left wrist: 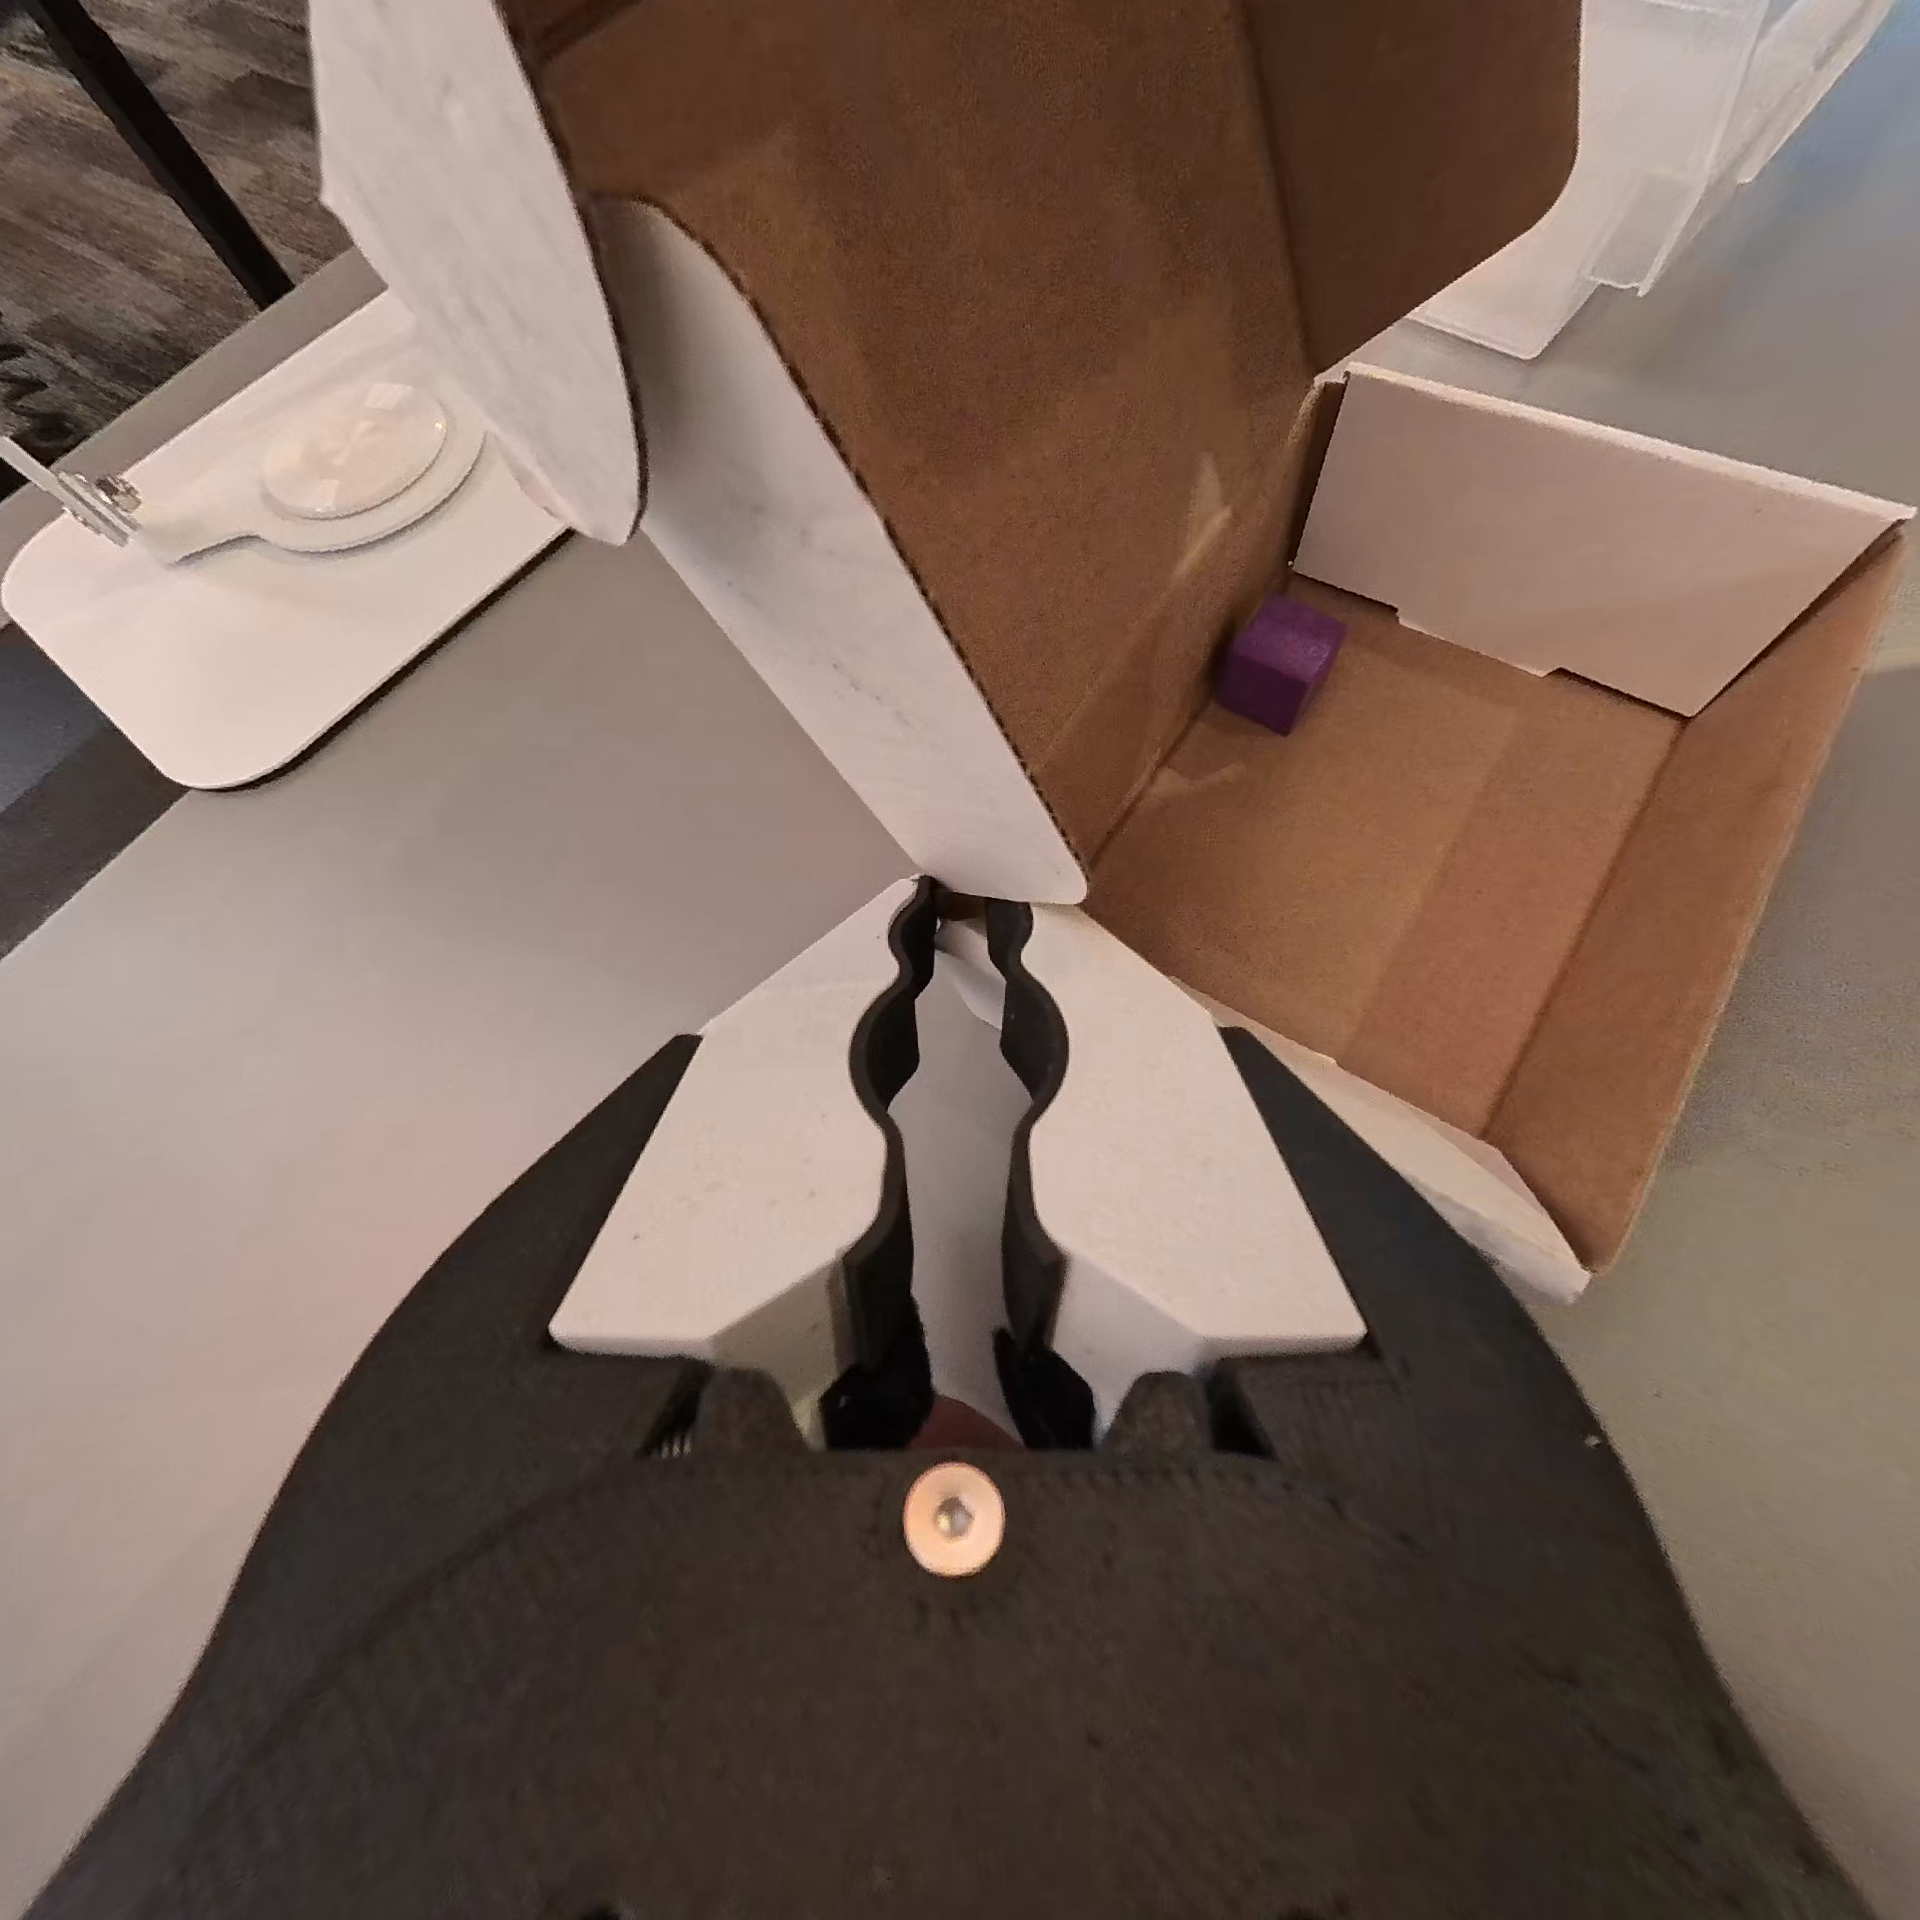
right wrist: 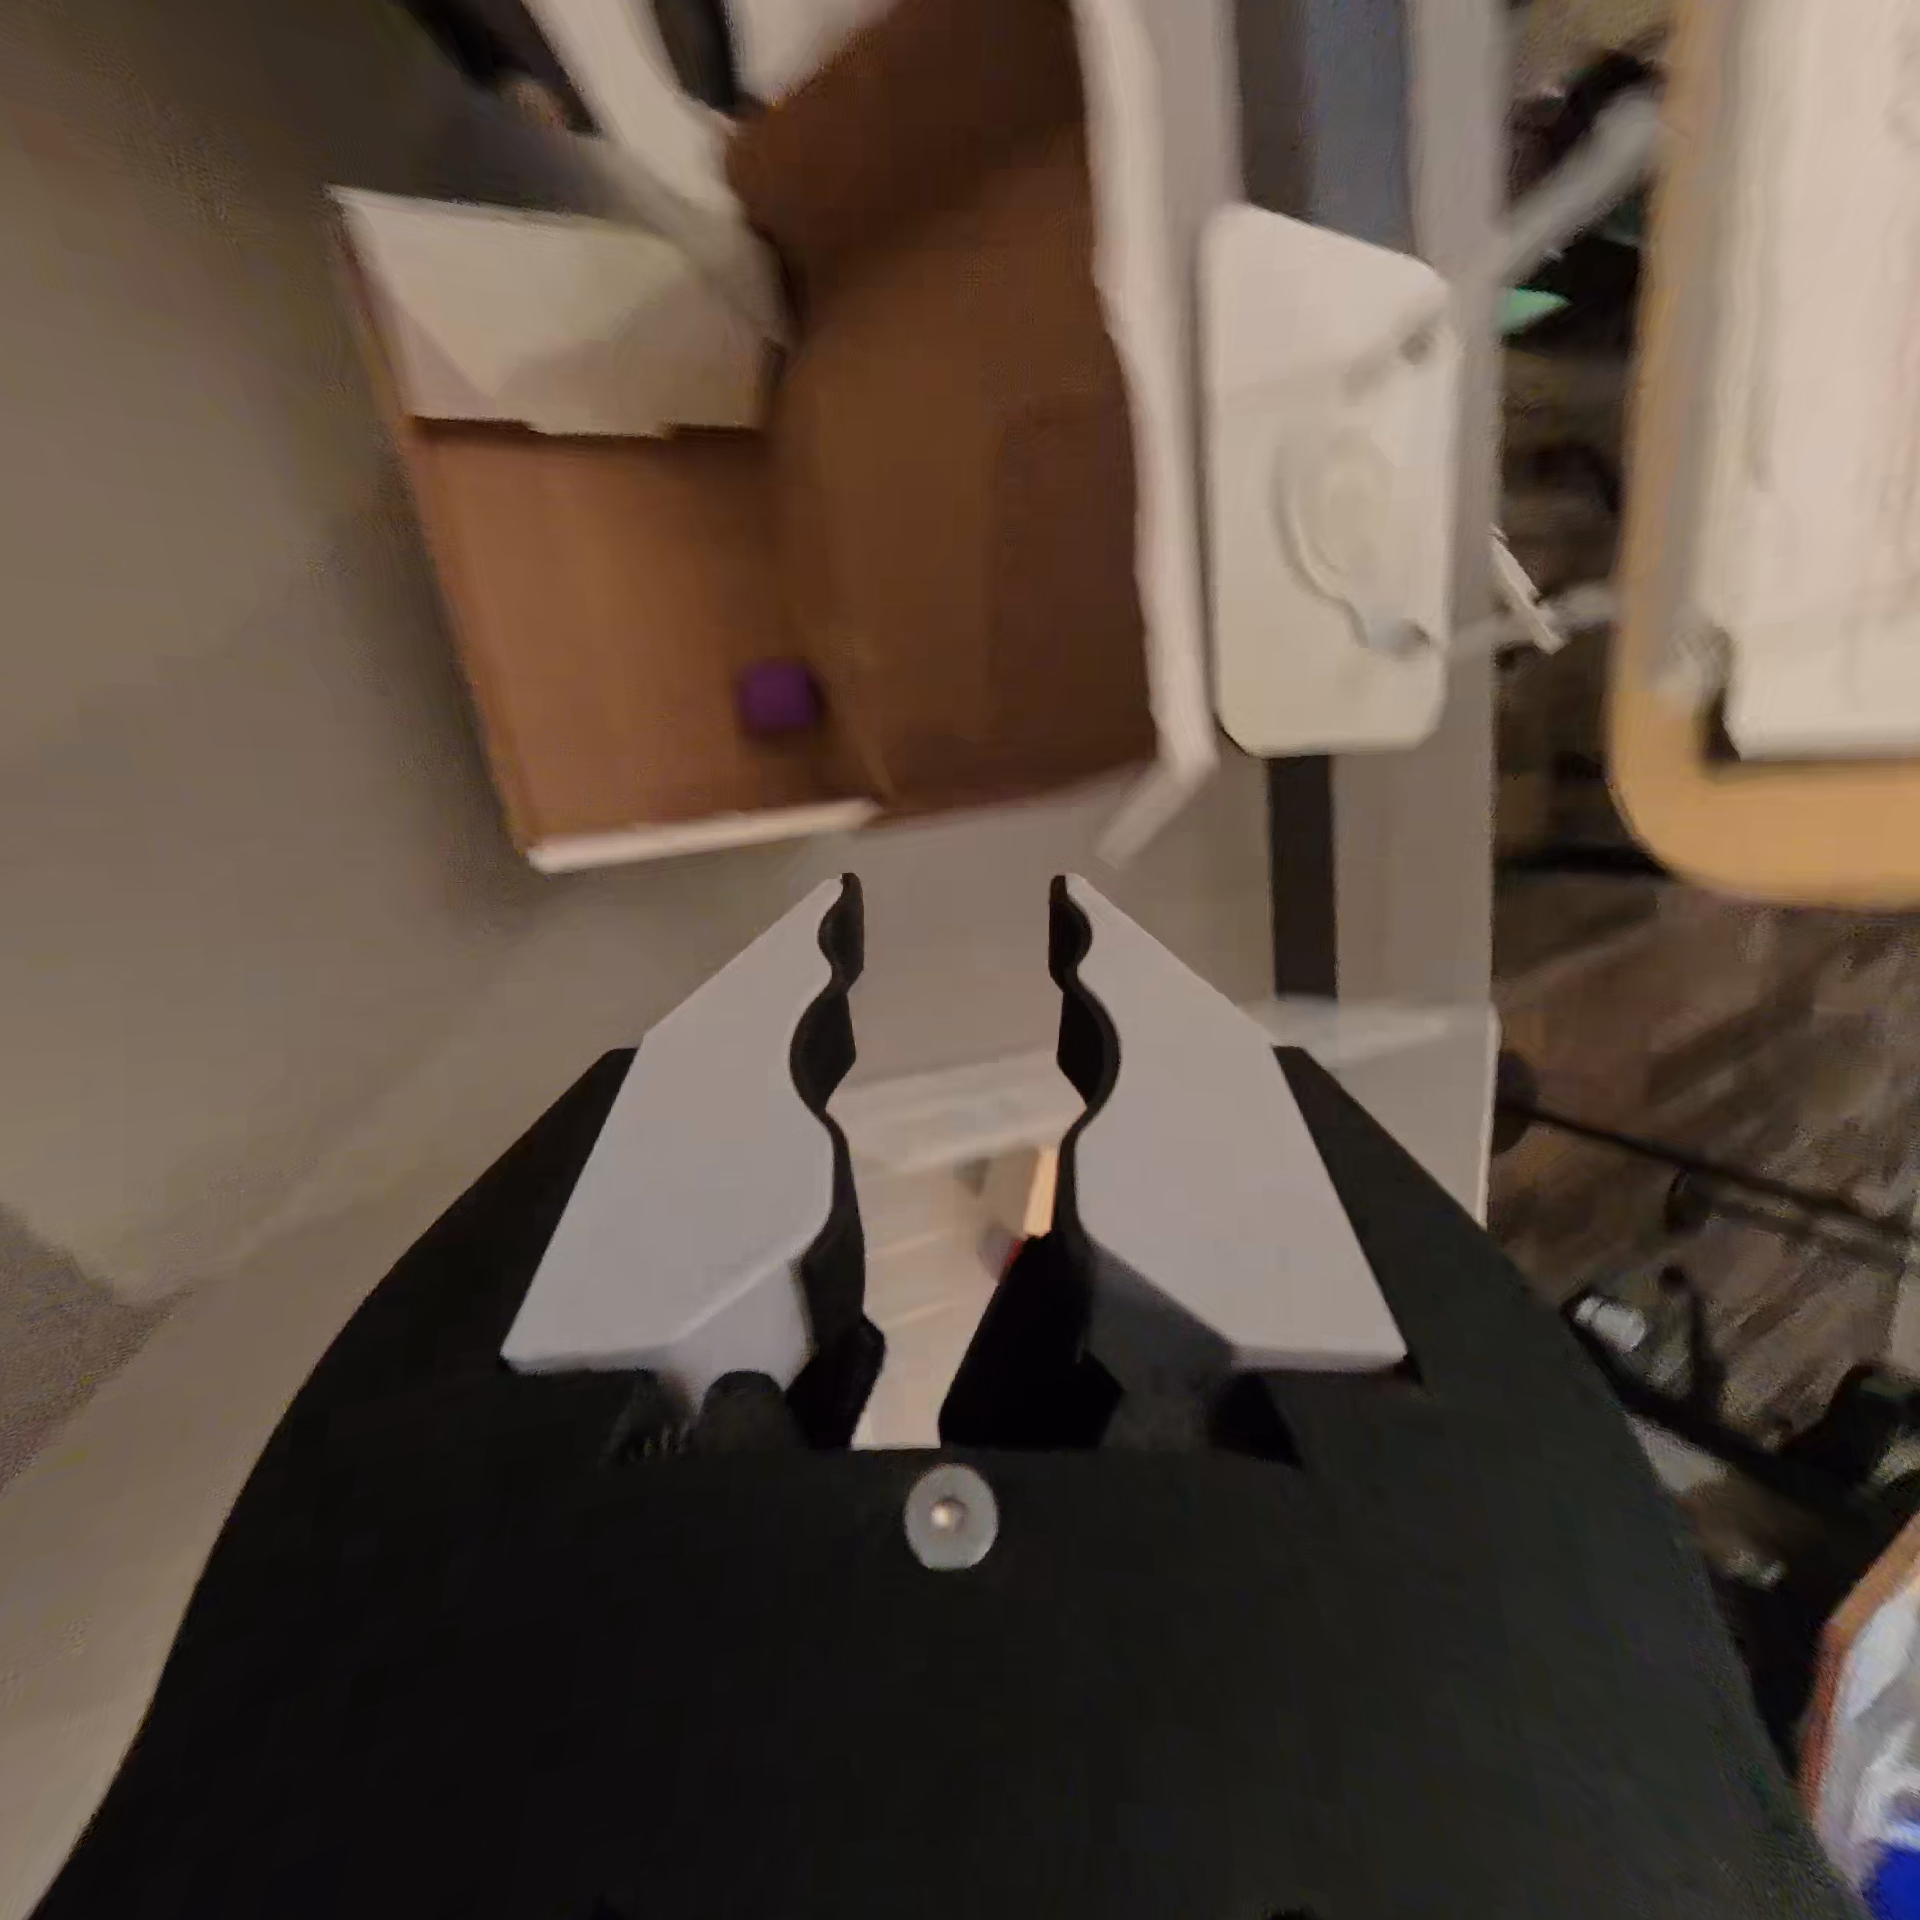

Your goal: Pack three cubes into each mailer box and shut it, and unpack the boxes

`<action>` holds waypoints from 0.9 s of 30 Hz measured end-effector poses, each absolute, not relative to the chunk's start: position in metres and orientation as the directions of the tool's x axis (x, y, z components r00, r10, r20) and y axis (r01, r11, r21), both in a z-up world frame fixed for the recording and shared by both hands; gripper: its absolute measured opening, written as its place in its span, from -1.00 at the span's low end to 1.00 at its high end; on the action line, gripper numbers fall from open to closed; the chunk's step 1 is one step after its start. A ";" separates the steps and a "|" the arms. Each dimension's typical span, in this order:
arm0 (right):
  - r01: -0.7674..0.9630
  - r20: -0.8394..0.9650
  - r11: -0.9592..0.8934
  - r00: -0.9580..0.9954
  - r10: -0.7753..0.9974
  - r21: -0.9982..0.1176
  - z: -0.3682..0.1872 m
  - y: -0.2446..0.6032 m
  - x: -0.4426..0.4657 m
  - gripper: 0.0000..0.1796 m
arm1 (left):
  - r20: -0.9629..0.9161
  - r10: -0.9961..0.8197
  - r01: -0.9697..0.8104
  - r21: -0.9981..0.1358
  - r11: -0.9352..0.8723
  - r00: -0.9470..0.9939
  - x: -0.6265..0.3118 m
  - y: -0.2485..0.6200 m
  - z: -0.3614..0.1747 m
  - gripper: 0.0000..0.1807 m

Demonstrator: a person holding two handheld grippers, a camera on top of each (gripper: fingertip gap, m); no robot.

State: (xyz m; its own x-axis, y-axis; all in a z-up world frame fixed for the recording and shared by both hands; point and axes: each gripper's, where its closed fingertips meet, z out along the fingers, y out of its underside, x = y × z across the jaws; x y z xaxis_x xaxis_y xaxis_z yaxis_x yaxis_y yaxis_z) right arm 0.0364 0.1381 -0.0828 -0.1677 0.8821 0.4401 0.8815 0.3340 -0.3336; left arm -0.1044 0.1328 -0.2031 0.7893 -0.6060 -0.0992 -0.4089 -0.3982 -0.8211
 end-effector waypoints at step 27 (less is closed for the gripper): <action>0.914 0.335 0.353 -0.274 0.901 -0.201 -0.160 0.126 -0.013 -0.77 | -0.118 -0.610 -0.422 -0.821 -0.383 0.784 -0.100 0.132 -0.203 -0.92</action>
